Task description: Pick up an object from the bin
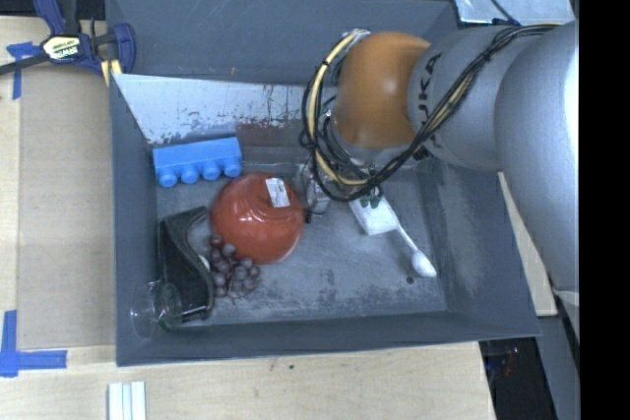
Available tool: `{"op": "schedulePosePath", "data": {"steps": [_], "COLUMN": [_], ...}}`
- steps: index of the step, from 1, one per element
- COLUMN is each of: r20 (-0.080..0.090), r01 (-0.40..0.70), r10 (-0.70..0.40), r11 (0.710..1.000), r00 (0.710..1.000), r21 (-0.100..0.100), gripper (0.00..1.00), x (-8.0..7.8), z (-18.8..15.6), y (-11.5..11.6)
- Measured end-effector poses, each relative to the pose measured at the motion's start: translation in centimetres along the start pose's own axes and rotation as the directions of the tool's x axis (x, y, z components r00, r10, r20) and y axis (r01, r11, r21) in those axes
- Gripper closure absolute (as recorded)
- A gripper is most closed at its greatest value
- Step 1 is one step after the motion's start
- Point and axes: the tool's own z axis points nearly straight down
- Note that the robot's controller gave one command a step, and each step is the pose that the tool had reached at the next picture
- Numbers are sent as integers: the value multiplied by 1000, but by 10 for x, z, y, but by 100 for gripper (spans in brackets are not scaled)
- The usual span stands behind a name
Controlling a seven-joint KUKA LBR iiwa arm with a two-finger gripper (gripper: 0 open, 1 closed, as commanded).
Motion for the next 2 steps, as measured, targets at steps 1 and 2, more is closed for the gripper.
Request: {"op": "schedulePosePath", "data": {"steps": [1, 2], "r20": [12, 13], "r01": [-24, 1], "r10": [24, -1], "r11": [1000, 1000], "r00": [1000, 1000], "r21": [4, 2], "gripper": [100, 100], "x": [-6, -5], "z": [0, -12], "y": [11, 11]}}
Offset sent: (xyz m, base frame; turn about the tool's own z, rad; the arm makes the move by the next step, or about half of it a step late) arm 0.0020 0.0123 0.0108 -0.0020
